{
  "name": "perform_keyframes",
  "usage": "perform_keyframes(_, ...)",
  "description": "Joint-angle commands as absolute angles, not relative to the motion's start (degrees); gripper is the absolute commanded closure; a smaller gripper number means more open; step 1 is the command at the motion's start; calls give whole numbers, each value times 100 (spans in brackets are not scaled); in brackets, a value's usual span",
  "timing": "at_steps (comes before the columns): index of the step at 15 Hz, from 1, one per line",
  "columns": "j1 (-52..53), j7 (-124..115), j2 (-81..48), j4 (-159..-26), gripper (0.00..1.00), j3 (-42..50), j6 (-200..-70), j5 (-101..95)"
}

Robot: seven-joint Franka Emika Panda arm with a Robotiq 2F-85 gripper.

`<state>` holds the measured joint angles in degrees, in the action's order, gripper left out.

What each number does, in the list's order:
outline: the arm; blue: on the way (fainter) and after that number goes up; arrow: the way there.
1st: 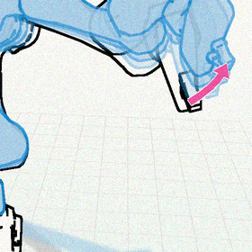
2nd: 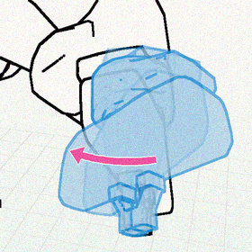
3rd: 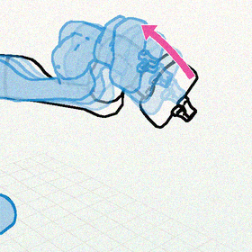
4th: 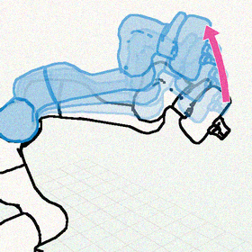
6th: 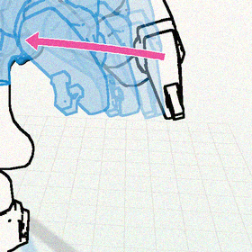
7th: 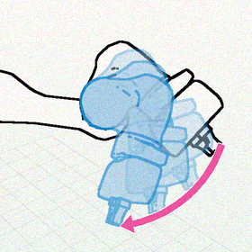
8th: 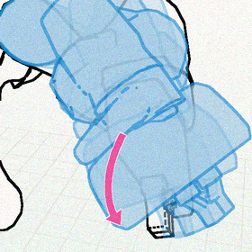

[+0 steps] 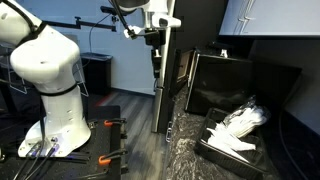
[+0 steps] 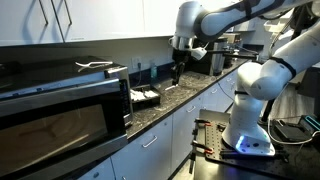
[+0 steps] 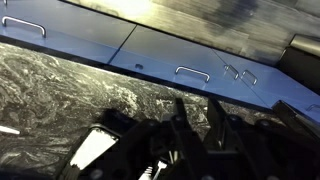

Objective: Pick up the white folk from the countertop and put it on top of the microwave.

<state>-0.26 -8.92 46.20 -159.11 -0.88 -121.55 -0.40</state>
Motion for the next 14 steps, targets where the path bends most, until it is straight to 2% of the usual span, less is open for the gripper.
perform_keyframes(1,75,-534,4546,-15896,38,24,-12395,173)
perform_keyframes(4,101,-409,4484,-15896,14,55,-12465,255)
perform_keyframes(6,122,-341,4446,-15896,1,64,-12481,302)
perform_keyframes(14,25,-429,4474,-15898,0,-38,-12329,227)
